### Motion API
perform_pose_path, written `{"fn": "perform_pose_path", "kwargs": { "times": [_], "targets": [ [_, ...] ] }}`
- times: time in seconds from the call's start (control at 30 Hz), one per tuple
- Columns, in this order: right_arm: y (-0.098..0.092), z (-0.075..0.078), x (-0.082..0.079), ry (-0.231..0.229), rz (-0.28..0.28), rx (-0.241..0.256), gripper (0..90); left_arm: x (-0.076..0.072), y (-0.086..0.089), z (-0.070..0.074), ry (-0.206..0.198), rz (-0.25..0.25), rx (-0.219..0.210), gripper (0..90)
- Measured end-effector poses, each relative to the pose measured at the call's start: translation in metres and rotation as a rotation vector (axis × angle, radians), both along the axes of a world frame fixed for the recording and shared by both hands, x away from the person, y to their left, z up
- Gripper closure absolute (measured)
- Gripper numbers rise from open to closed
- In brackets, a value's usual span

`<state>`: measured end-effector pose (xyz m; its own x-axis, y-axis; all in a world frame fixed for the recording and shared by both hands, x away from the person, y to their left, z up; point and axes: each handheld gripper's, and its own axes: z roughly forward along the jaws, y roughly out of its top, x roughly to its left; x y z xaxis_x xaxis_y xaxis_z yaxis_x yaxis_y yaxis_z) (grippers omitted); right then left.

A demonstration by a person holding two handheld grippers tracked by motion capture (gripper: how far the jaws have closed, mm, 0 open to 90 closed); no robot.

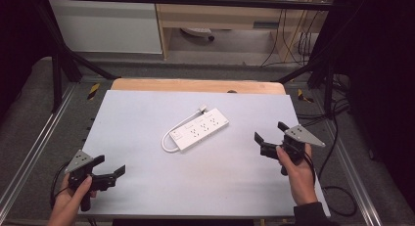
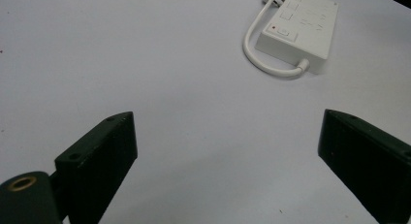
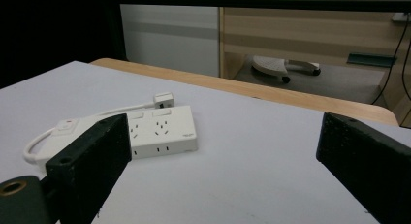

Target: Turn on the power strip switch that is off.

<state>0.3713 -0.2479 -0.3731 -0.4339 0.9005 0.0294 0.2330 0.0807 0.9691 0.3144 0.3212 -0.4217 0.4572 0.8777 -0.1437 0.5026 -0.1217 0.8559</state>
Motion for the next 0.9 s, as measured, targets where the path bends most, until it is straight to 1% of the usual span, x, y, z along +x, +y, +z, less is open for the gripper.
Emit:
{"fn": "perform_pose_path", "kwargs": {
  "times": [0.1, 0.43, 0.6, 0.77, 0.8, 0.9],
  "targets": [
    [-0.006, -0.005, -0.003, 0.001, -0.010, 0.001, 5.9, 0.000, 0.000, 0.000, -0.003, 0.000, -0.002, 6.8],
    [-0.026, -0.032, -0.007, 0.039, -0.046, 0.022, 6.2, -0.002, 0.000, 0.001, 0.001, -0.006, 0.001, 6.8],
    [-0.030, -0.045, -0.008, 0.071, -0.052, 0.016, 5.8, -0.002, 0.000, 0.001, 0.000, -0.008, 0.002, 6.8],
    [-0.025, -0.063, -0.007, 0.132, -0.034, -0.034, 5.4, -0.002, -0.001, 0.001, 0.001, -0.009, 0.002, 6.8],
    [-0.024, -0.066, -0.007, 0.145, -0.027, -0.051, 5.2, -0.002, -0.001, 0.000, 0.001, -0.010, 0.001, 6.8],
    [-0.019, -0.072, -0.005, 0.185, -0.011, -0.072, 5.1, -0.001, -0.001, 0.000, -0.002, -0.010, 0.004, 6.8]
  ]
}}
